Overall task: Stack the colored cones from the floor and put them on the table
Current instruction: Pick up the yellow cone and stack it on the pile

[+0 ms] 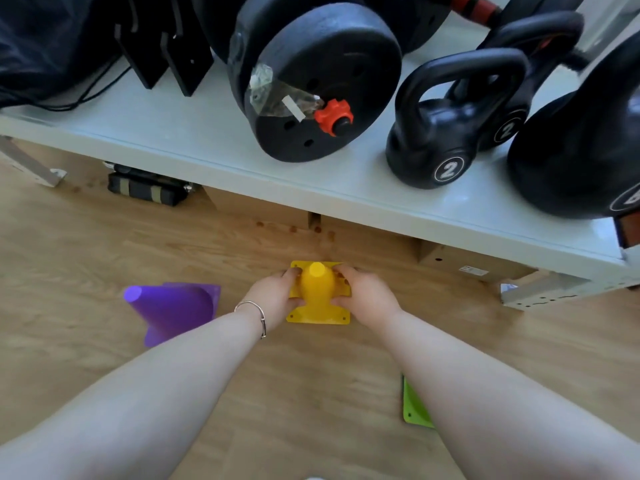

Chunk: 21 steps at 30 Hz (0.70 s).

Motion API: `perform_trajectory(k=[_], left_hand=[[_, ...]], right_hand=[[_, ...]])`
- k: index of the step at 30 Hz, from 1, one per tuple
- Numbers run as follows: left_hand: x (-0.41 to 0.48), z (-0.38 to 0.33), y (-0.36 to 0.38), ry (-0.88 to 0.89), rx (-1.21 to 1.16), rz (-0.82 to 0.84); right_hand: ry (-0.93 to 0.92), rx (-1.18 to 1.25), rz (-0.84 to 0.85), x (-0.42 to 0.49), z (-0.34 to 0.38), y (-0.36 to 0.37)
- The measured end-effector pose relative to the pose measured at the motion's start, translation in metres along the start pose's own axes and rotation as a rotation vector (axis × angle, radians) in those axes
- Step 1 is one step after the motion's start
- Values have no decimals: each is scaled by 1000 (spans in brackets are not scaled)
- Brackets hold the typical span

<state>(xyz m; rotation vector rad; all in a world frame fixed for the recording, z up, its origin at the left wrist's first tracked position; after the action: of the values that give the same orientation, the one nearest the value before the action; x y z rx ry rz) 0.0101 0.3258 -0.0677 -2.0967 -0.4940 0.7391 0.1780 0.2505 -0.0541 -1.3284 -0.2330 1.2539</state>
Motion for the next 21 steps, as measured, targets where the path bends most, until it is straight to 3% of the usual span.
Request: perform_trajectory(k=[12, 21], left_hand=[[-26, -76, -42, 104, -310, -324], [-59, -168, -43, 198, -323, -419]], right_hand=[[-114, 315, -95, -47, -37, -73], [-170, 315, -178, -112, -92, -118]])
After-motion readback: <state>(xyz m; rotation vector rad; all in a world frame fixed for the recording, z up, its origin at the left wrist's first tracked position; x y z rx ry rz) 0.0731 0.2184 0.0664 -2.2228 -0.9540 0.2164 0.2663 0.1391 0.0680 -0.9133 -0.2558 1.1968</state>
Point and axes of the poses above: each hand's wrist, its own x-axis towards the middle knuckle, its own y-axis out of the palm, z = x × y, the point moved 4 cm from there along x, towards the middle knuckle, and after that the axes turned 15 degrees about y, right-handed, at the moved point
